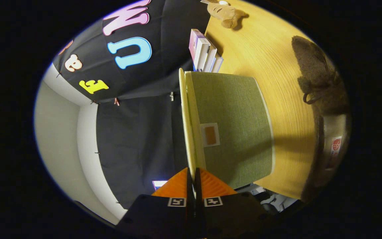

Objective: Open the storage box then place both shoes into the box .Put the left shoe in first, then the right shoe, with the right side of both shoes facing outward in a uniform manner.

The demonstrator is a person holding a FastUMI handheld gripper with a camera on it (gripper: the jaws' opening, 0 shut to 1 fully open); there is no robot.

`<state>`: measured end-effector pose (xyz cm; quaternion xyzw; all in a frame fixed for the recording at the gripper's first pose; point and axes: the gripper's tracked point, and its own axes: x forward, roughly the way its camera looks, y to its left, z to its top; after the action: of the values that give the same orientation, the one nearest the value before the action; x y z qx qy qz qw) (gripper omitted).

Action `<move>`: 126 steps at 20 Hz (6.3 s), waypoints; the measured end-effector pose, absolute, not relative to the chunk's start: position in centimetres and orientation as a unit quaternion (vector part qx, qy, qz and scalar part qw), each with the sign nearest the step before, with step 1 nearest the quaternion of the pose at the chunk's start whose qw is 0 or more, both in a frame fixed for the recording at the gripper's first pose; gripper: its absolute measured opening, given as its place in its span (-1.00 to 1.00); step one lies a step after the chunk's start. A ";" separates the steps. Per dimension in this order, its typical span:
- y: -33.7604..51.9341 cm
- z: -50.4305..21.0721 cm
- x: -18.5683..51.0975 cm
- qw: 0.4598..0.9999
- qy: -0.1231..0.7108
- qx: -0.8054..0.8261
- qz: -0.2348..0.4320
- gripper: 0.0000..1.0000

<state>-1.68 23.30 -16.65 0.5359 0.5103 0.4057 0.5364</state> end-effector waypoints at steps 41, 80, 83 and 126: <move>59.1 -7.7 -0.4 0.740 0.490 0.243 0.391 -0.05; 3.3 -29.6 4.1 0.903 0.419 0.052 0.075 0.89; 4.3 -30.4 4.9 0.904 0.420 0.052 0.066 0.70; 23.9 -7.9 7.2 0.875 0.364 0.296 0.120 -0.89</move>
<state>7.18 23.93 -7.87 0.2965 0.3636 0.1201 0.8749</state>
